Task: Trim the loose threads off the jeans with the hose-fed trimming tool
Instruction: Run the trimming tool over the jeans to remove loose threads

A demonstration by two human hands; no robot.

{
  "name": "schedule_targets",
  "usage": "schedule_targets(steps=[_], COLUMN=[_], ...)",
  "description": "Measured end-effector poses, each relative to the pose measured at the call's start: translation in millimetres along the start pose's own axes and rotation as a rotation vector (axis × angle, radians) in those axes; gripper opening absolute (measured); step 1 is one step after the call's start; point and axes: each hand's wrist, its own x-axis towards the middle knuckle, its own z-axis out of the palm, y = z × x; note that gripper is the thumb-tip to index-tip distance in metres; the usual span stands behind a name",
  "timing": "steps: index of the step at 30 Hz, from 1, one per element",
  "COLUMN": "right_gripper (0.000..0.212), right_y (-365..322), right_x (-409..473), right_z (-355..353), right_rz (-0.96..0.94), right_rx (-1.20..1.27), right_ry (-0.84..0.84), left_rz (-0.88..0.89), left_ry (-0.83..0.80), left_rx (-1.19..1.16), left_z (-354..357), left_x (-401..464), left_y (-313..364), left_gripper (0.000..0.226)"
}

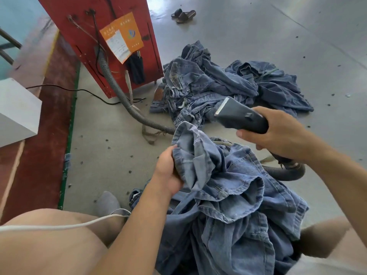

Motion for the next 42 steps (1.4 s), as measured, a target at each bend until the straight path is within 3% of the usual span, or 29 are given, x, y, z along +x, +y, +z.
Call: schedule_targets(steps=[2, 4, 6, 8, 9, 12, 14, 16, 18, 21, 26, 32, 35, 38, 42], right_gripper=[0.023, 0.021, 0.023, 0.024, 0.024, 0.022, 0.021, 0.021, 0.021, 0.020, 0.018, 0.021, 0.019, 0.020, 0.020], right_y=[1.9, 0.9, -1.1, -3.5, -4.3, -5.8, -6.1, -6.0, -5.4, -2.5, 5.7, 1.0, -11.0, -20.9, -16.6], right_x=[-0.5, -0.4, 0.1, -0.1, -0.2, 0.4, 1.5, 1.4, 0.4, -0.2, 1.9, 0.3, 1.7, 7.0, 15.1], right_z=[5.3, 12.9, 17.1, 17.8, 17.7, 17.0, 16.1, 15.6, 15.3, 12.4, 2.6, 11.9, 31.9, 41.5, 20.2], right_rz=[0.040, 0.061, 0.051, 0.034, 0.030, 0.040, 0.042, 0.046, 0.050, 0.048, 0.035, -0.055, -0.122, -0.167, -0.057], right_rx=[-0.026, -0.069, -0.112, -0.128, -0.123, -0.096, -0.093, -0.094, -0.094, -0.077, -0.102, -0.212, -0.239, -0.199, -0.008], right_ry=[-0.034, -0.059, -0.072, -0.073, -0.072, -0.062, -0.070, -0.086, -0.087, -0.072, -0.099, -0.284, -0.341, -0.211, 0.015], left_rz=[0.056, 0.191, 0.517, 0.869, 0.945, 0.772, 0.554, 0.439, 0.354, 0.235, 0.117, 0.074, 0.013, -0.025, 0.027], left_ry=[0.052, 0.221, 0.456, 0.538, 0.548, 0.569, 0.505, 0.432, 0.345, 0.188, 0.035, -0.205, -0.283, -0.300, -0.252], left_rx=[0.071, 0.353, 0.823, 1.163, 1.292, 1.766, 1.889, 1.639, 1.206, 0.738, 0.361, 0.110, 0.139, 0.197, 0.258], left_z=[1.3, 2.1, 3.8, 6.1, 7.8, 8.9, 4.1, -4.7, -14.0, -28.1, -47.7, -38.9, -28.2, -23.7, -10.4], left_x=[-2.7, -3.2, -9.8, -16.4, -17.9, -17.7, -13.9, -7.4, -2.2, -1.5, -8.1, -17.9, -20.7, -21.5, -28.4], left_y=[7.4, 6.6, 0.7, -4.5, -7.4, -18.6, -23.1, -18.1, -3.7, 19.6, 35.1, 23.7, 15.0, 9.9, 4.8], left_gripper=[0.054, 0.077, 0.089, 0.086, 0.083, 0.094, 0.080, 0.042, 0.020, 0.031, 0.039, 0.044, 0.044, 0.047, 0.041])
